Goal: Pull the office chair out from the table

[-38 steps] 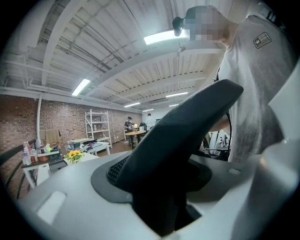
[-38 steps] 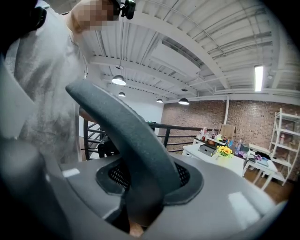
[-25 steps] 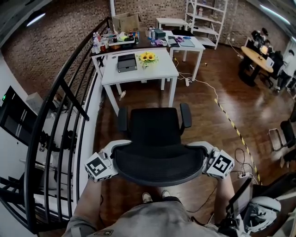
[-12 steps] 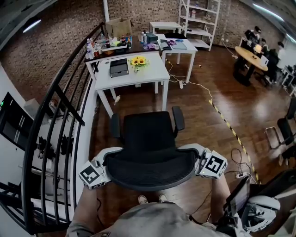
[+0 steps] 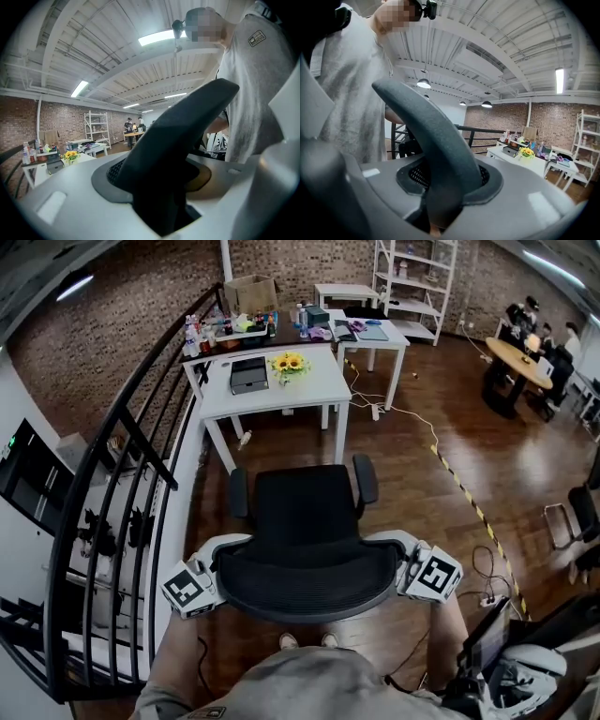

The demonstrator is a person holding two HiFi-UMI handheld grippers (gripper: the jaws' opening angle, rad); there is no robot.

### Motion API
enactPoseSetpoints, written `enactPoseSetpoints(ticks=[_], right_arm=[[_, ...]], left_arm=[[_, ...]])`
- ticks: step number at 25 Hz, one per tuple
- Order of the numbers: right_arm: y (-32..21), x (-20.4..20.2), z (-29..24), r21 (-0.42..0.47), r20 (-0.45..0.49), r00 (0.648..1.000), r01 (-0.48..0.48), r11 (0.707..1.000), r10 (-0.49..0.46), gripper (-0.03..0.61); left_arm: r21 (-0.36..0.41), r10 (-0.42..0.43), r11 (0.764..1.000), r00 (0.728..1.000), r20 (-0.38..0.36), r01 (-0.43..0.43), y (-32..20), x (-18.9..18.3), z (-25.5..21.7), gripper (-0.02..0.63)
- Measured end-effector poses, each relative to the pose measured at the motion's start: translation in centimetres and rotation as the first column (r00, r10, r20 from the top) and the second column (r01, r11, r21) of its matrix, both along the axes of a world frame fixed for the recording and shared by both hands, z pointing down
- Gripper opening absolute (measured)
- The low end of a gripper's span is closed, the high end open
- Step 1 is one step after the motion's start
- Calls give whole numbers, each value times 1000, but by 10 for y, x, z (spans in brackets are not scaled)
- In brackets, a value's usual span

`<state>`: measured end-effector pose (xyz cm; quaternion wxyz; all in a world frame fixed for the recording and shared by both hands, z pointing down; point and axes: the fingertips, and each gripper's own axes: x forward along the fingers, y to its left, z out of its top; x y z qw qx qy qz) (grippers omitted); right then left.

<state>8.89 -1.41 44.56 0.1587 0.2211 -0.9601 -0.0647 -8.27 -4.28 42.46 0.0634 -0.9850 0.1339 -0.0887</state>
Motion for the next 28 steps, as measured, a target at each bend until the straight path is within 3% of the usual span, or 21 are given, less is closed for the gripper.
enactPoseSetpoints(ticks=[9,18,28], right_arm=[[2,1,-1,32,5,1000,-6,999,6,190],[7,38,-13,82,41,996,-84,993,81,285],[33,99,40,-46,-52,987,-154,987,152,281]], left_arm=[[16,-29,999,999,-18,29,1,2,-1,268],[13,-167,986,985,-37,168,3,-31,-7,285],[-62,-333,942,942,-28,331,31,-68,18,284]])
